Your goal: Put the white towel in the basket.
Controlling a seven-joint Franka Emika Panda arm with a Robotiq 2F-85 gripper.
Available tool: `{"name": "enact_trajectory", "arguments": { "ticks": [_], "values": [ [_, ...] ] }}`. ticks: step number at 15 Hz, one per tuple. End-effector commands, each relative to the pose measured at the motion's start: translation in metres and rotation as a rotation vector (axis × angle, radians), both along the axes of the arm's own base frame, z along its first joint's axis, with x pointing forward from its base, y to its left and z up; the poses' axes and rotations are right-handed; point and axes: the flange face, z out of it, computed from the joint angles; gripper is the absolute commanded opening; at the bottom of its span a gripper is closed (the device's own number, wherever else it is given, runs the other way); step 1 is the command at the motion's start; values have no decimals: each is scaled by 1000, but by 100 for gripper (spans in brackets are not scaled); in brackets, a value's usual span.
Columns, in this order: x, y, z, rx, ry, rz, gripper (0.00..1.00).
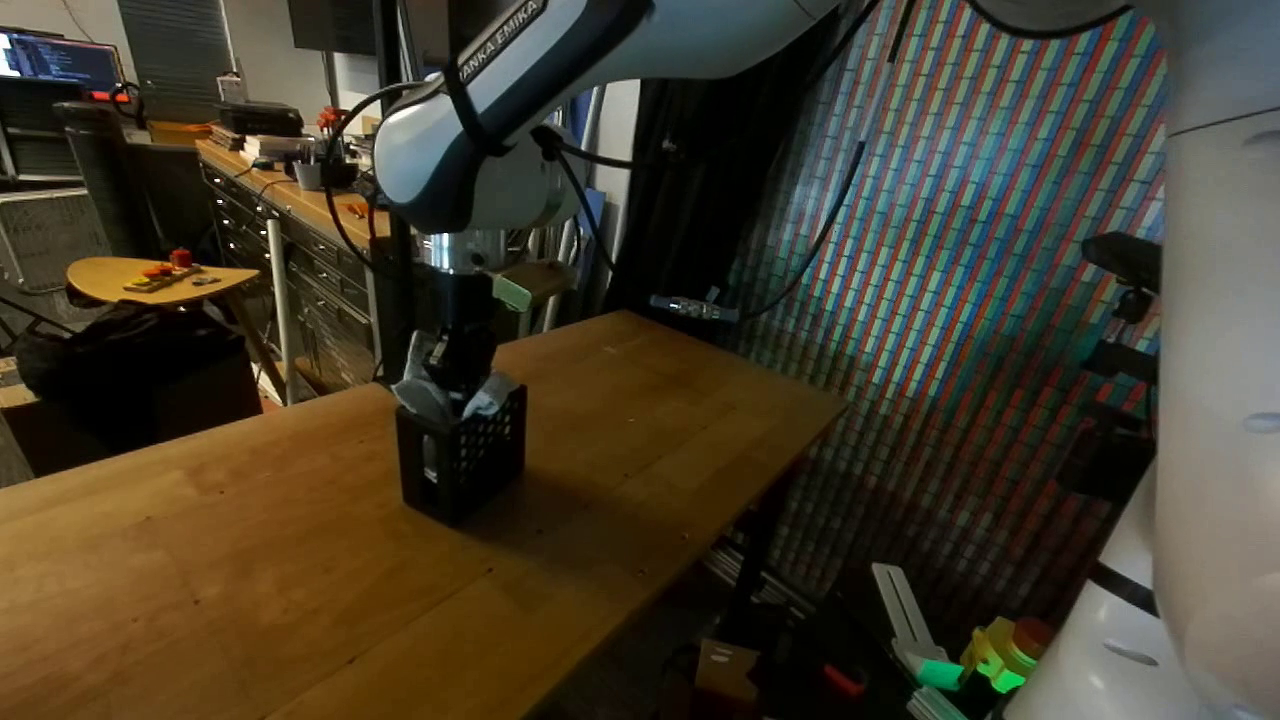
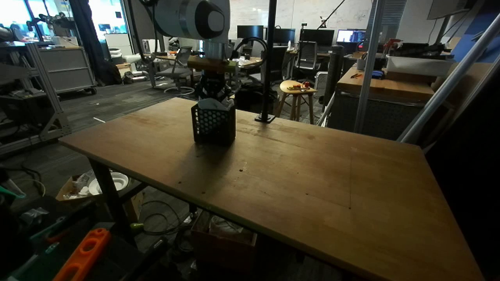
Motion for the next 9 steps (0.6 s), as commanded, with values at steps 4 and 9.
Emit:
{"name": "enact_trajectory", "arguments": {
  "ticks": [4, 9],
  "values": [
    [4, -1, 63, -99, -92, 21, 0],
    [10, -2, 94, -136, -152, 66, 0]
  ]
}}
